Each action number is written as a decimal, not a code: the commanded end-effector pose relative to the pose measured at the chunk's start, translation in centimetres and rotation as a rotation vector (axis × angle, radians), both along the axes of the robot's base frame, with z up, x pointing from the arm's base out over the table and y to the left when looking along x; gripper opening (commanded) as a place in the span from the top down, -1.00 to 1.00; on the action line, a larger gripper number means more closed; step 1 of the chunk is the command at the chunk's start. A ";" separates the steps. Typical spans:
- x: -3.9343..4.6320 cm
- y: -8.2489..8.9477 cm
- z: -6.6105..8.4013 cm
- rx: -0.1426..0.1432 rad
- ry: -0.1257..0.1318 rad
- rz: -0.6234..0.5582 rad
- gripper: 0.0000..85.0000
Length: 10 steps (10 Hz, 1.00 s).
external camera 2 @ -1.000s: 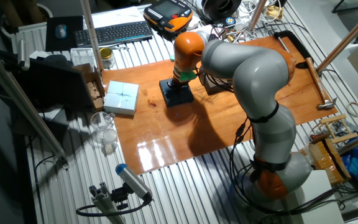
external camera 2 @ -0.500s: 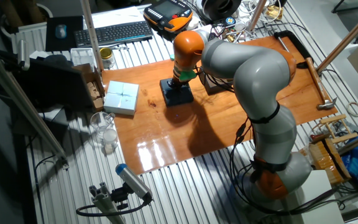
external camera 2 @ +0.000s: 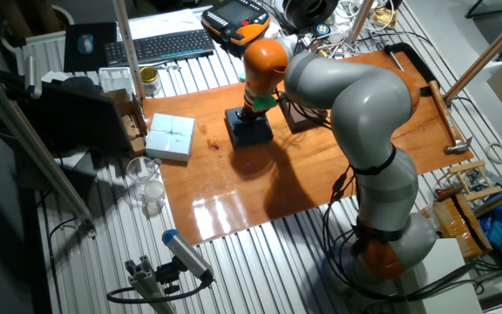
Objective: Cover the box
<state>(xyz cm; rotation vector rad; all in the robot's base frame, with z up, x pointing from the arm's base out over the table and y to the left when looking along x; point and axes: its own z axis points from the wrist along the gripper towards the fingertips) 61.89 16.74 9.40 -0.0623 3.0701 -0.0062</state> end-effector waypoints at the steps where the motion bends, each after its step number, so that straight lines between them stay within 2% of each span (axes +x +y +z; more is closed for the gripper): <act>1: -0.01 0.0 0.5 -0.001 0.005 0.003 1.00; 4: -0.17 -0.4 2.9 -0.015 0.009 0.006 1.00; 10: -0.19 -3.6 4.7 -0.023 0.011 0.037 1.00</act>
